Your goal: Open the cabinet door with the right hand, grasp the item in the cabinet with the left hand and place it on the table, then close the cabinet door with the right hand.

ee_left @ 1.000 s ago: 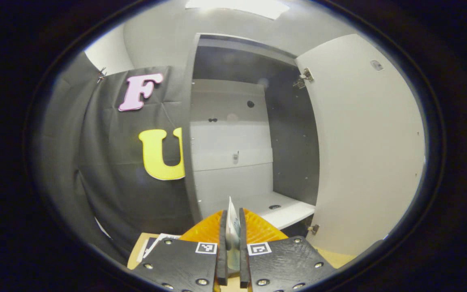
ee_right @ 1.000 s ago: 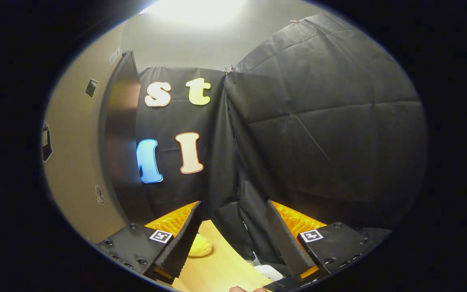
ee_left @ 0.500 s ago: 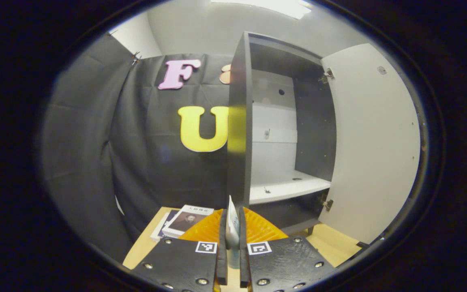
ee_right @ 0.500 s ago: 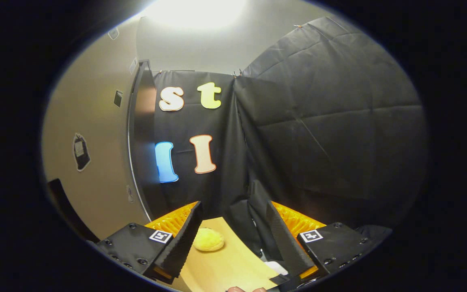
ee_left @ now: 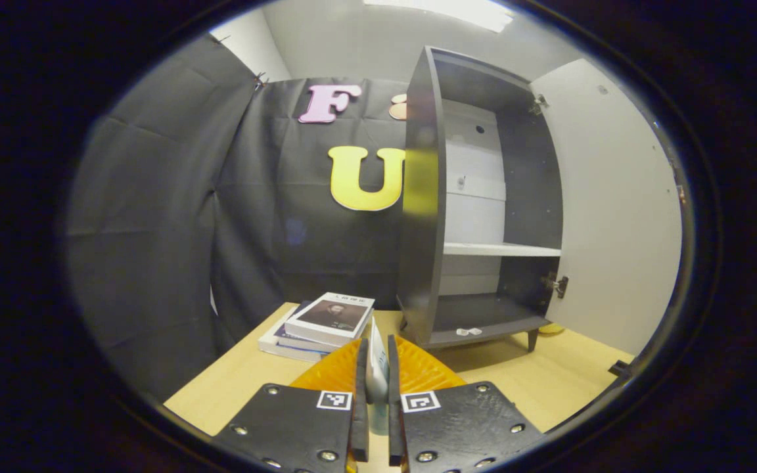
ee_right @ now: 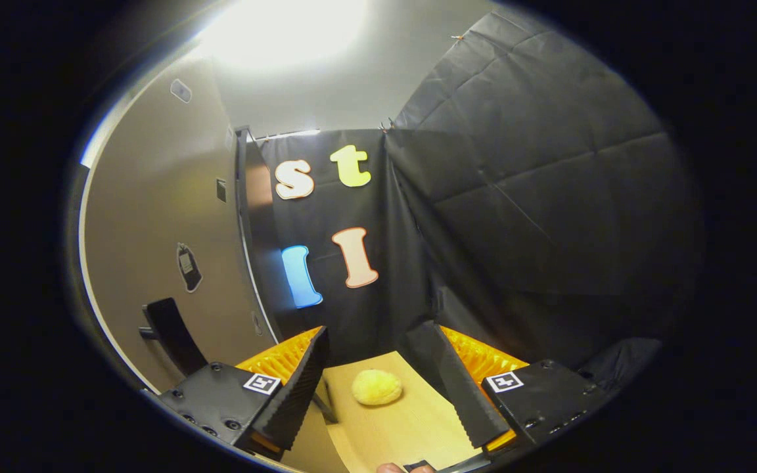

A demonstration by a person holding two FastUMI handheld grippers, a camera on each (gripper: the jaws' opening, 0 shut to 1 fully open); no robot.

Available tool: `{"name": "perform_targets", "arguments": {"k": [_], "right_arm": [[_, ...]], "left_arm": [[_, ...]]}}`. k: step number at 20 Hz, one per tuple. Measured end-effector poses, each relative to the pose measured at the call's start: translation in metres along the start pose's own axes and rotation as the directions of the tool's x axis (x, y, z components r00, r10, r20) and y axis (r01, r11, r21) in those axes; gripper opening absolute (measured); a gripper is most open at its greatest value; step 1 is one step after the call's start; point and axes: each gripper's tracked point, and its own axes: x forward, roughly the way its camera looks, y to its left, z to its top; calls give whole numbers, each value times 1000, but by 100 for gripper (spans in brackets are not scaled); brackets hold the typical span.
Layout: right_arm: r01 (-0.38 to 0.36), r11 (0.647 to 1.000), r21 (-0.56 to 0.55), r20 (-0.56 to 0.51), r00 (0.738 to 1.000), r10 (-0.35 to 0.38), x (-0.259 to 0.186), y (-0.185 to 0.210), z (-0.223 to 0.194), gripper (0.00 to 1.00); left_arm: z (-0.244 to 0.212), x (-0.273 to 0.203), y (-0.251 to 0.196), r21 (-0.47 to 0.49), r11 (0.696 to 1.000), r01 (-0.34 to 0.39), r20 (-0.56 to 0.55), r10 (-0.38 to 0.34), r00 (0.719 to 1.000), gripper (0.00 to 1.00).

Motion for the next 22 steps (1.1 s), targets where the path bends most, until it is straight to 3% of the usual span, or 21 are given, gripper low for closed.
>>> {"name": "perform_targets", "arguments": {"k": [1, 2, 4, 5, 6, 8, 9, 10, 11, 13, 20, 21, 22], "right_arm": [[2, 1000, -27, -1, 1000, -2, 0, -2, -3, 92], [6, 999, -50, -9, 1000, -6, 1, -4, -8, 98], [16, 997, -80, -23, 1000, -18, 2, -6, -15, 98], [26, 995, -92, -30, 999, -29, 3, -9, -17, 98], [37, 994, -99, -39, 998, -41, 5, -11, -21, 92], [77, 993, -92, -67, 994, -83, 9, -19, -30, 98], [86, 993, -84, -90, 992, -94, 11, -18, -39, 98], [86, 993, -76, -99, 991, -93, 13, -17, -42, 98], [91, 993, -77, -103, 990, -99, 13, -18, -42, 98], [99, 989, -110, -108, 988, -111, 11, -20, -46, 98], [129, 976, -175, -154, 976, -156, 9, -36, -70, 98], [129, 977, -170, -165, 974, -157, 12, -34, -73, 93], [126, 979, -160, -173, 973, -154, 13, -31, -76, 98]], "left_arm": [[-12, 0, -1, -2, 1000, -3, -2, 3, 1000, 13], [-23, 1, -1, 9, 1000, -12, 2, 12, 1000, 13], [-45, 6, -3, 51, 998, -28, -2, 29, 1000, 11], [-62, 5, -3, 62, 998, -33, -16, 34, 999, 15], [-77, 6, -6, 63, 998, -27, -29, 29, 999, 14], [-103, 8, -13, 63, 998, -18, -55, 21, 998, 11], [-114, 7, -17, 68, 998, -11, -68, 15, 998, 14], [-119, 7, -21, 79, 997, -6, -72, 12, 997, 11], [-121, 8, -25, 85, 996, -4, -64, 9, 998, 14], [-128, 9, -31, 85, 996, 4, -64, 1, 998, 11], [-137, 11, -34, 107, 994, 13, -60, -7, 998, 14], [-140, 10, -32, 111, 994, 13, -68, -5, 998, 16], [-142, 11, -32, 113, 994, 10, -72, -1, 997, 16]]}}
